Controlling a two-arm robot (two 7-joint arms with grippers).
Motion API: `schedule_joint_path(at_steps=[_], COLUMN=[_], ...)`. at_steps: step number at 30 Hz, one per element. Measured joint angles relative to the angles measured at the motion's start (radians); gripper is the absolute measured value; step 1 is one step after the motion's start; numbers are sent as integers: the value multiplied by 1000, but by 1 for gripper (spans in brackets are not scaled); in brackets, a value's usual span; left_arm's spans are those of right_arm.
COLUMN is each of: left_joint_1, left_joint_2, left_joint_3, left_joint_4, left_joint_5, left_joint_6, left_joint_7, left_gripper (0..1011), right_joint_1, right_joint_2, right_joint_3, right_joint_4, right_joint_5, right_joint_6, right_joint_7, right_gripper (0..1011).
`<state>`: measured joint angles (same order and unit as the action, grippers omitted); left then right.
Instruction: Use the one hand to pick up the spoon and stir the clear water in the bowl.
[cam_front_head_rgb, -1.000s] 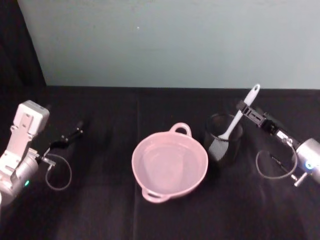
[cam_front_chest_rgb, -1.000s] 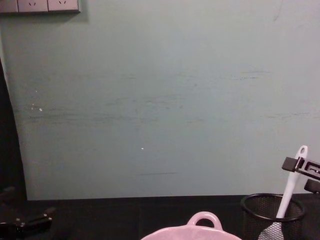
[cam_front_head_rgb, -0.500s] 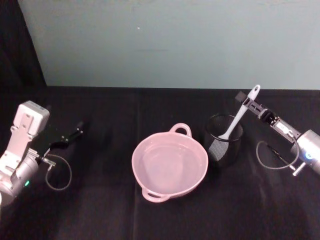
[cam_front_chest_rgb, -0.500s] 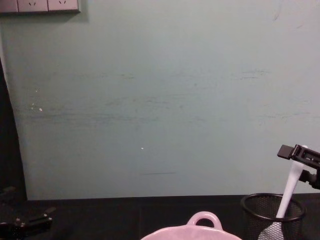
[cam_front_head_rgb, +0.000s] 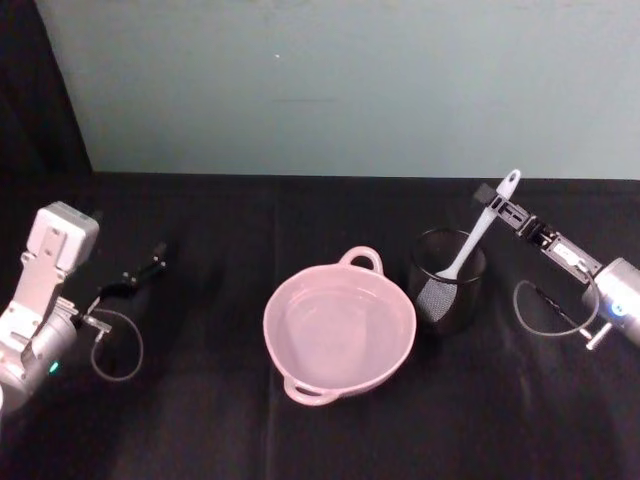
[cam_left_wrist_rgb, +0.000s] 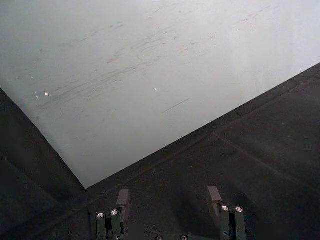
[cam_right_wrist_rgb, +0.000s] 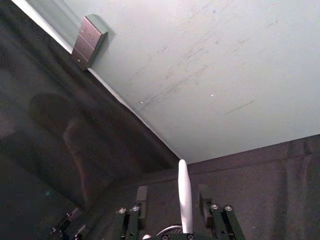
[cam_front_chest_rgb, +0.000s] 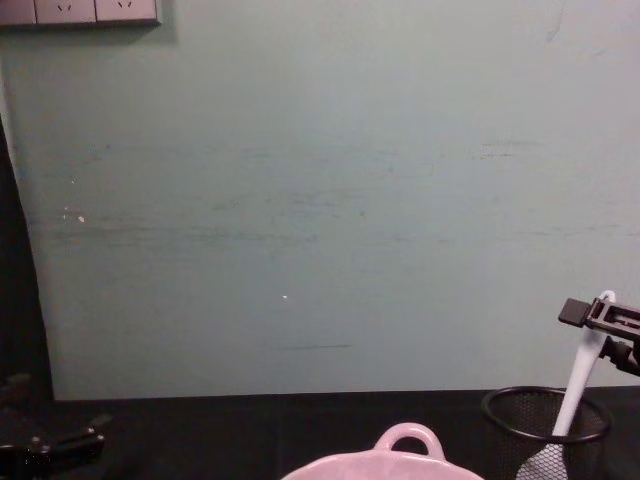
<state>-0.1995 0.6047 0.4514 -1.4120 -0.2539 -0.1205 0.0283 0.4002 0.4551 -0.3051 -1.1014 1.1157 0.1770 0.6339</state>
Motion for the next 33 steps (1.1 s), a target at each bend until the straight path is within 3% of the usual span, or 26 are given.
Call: schedule_joint_path(at_steps=[9,17,25,28,33], left_joint_1=[0,0,0,0,0], left_joint_2=[0,0,0,0,0], left_joint_3=[0,0,0,0,0], left_joint_4=[0,0,0,0,0], left_joint_5=[0,0,0,0,0], left_joint_6=[0,0,0,0,0], left_joint_7=[0,0,0,0,0], left_gripper=[1005,1005,1005,1005,1005], right_joint_1=[-5,-19,-39,-55,-66], right_joint_2=[19,54,85,107,134], right_joint_3=[-17,-47,-58,-57,-51], right_joint_4=[-22,-80,-162,-232,-318], right_joint_5=[-2,-73,-165,-217,-257], right_joint_6=[-29,-89,-140,-161,-161], right_joint_7=[-24,-54,-94,-116,-131], right_gripper=[372,126,113,114,114])
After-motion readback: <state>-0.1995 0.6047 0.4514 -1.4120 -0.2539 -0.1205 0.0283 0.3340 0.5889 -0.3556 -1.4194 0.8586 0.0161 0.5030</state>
